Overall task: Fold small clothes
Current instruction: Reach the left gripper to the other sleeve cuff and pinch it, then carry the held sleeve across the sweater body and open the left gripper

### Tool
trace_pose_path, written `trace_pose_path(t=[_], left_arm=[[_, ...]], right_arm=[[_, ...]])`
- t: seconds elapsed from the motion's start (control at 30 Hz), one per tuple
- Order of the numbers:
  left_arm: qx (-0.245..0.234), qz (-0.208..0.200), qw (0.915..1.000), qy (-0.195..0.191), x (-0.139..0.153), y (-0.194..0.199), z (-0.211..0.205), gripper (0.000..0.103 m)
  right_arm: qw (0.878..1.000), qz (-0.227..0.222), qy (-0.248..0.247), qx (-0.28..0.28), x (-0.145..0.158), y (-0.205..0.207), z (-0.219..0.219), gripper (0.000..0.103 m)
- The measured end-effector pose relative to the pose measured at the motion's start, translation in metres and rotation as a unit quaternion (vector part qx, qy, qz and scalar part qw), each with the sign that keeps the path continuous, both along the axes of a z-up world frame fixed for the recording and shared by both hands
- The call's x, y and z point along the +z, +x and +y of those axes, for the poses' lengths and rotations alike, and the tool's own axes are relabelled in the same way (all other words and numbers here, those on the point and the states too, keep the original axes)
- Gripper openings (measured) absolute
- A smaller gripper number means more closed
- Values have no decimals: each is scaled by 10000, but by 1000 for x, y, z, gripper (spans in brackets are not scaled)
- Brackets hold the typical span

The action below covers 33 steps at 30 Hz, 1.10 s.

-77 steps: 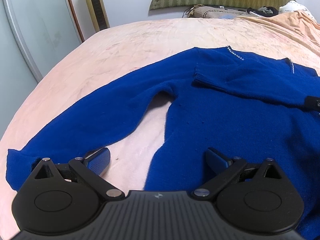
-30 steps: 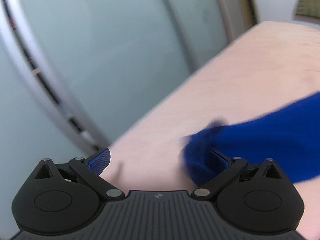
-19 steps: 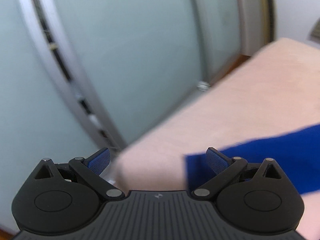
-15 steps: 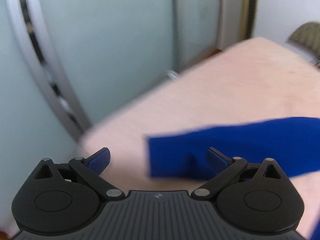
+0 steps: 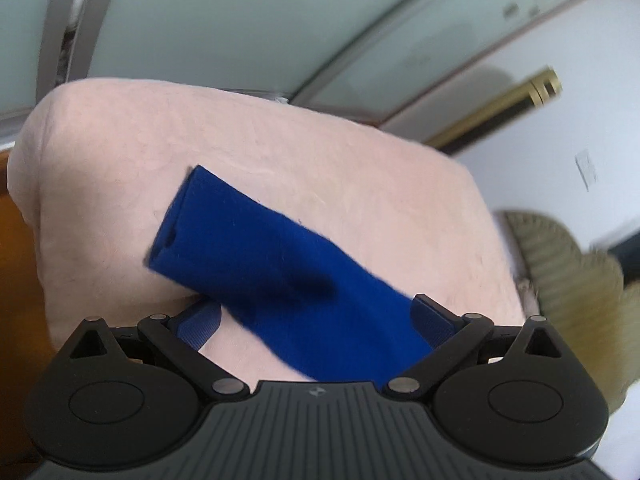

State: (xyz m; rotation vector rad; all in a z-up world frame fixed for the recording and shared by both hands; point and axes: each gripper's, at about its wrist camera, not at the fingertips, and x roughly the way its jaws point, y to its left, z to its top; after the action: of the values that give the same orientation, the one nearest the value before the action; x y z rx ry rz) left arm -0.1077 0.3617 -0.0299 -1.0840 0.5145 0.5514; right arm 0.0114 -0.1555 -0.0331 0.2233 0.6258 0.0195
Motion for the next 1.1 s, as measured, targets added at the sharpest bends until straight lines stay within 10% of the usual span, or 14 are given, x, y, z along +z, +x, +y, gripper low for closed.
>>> trace_pose_path(t=[0.17, 0.3, 0.4, 0.8, 0.93, 1.1], left_arm=[[682, -264, 9964, -425, -5, -11, 5, 96], [857, 67, 9960, -257, -4, -14, 3, 29], [799, 167, 9956, -454, -16, -6, 8, 7], [795, 389, 9794, 1814, 63, 35, -10, 5], [641, 368, 9580, 2771, 101, 77, -32, 5], [-678, 55, 9221, 3810, 132, 143, -116, 5]], right_arm=[[10000, 2, -2, 0, 0, 0, -1, 103], [10000, 8, -22, -2, 0, 0, -1, 103], [10000, 14, -40, -2, 0, 0, 0, 103], [10000, 13, -20, -1, 0, 0, 0, 103], [9999, -57, 136, -34, 3, -4, -5, 103], [9994, -141, 281, -172, 9, -10, -16, 103]])
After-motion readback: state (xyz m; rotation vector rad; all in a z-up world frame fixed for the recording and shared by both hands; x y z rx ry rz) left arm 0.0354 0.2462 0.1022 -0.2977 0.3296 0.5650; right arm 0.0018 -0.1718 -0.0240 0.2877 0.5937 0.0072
